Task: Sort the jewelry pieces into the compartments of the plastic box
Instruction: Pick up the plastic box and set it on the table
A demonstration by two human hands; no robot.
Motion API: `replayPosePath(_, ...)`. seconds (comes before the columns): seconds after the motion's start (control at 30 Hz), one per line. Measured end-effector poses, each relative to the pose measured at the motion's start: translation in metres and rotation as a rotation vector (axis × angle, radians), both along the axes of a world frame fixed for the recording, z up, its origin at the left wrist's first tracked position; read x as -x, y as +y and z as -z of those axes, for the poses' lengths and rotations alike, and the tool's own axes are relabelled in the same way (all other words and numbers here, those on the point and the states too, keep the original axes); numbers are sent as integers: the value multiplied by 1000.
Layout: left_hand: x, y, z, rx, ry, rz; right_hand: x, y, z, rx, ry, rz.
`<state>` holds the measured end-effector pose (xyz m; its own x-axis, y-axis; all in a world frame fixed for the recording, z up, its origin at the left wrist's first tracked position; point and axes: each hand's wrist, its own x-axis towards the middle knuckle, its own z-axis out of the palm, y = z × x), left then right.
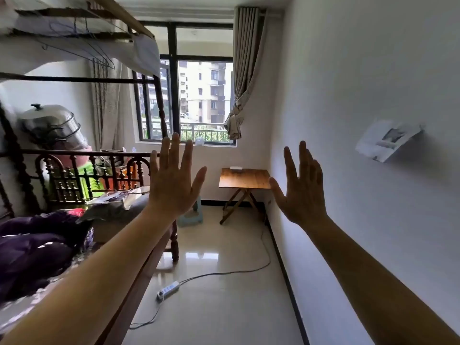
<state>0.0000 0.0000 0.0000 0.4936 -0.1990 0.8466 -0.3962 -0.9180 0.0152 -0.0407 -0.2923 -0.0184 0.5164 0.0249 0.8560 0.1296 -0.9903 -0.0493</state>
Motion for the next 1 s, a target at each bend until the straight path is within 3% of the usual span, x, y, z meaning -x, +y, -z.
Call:
replayPosePath(0.13,-74,29,7,-28,83,-64,-77,25,3,52,94,-2)
replayPosePath(0.4,-222,41,10,24,136,-59,-218,38,11,85,78,-35)
replayPosePath(0.73,-453,-19,58,-104,204,-100,-457,-20,80,43,181,-36)
replayPosePath(1.0,-641,-64,33,-146,236,-138,-672,-65,57,-34,283,-40)
